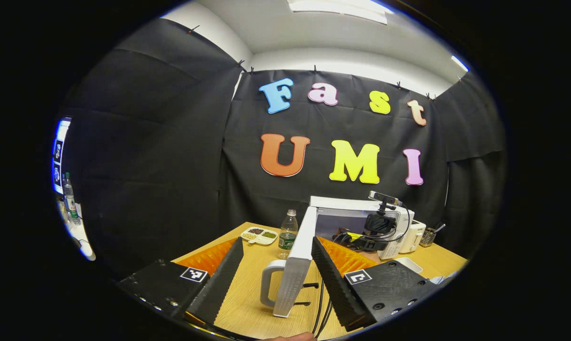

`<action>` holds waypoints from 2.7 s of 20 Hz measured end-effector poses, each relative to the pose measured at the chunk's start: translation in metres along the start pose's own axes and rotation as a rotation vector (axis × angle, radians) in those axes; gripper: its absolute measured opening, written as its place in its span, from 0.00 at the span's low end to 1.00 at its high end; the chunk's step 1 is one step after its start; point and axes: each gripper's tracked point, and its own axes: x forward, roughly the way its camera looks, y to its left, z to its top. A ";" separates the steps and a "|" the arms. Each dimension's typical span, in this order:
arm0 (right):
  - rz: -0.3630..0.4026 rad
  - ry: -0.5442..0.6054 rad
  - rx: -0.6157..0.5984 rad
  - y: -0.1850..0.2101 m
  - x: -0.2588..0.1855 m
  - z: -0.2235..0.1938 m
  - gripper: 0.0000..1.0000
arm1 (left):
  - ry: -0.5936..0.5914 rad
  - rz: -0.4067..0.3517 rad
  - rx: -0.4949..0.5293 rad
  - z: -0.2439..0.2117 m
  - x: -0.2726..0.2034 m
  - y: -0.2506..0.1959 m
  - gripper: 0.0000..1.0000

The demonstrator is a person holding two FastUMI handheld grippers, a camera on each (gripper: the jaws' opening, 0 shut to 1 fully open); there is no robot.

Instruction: Open the microwave oven with the left hand, put the food in, and close the microwave oven.

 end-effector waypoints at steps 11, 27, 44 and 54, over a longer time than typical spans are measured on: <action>0.183 -0.020 -0.068 -0.037 -0.133 0.046 1.00 | 0.060 0.075 0.025 -0.016 0.006 0.054 0.89; 0.131 -0.189 -0.261 -0.165 -0.323 0.147 0.90 | 0.159 0.115 0.053 -0.086 0.048 0.082 0.00; 0.071 -0.205 -0.303 -0.214 -0.354 0.159 0.94 | 0.177 -0.145 0.033 -0.095 0.055 -0.042 0.00; 0.041 -0.184 -0.285 -0.240 -0.343 0.156 1.00 | 0.228 -0.309 0.025 -0.121 0.070 -0.141 0.00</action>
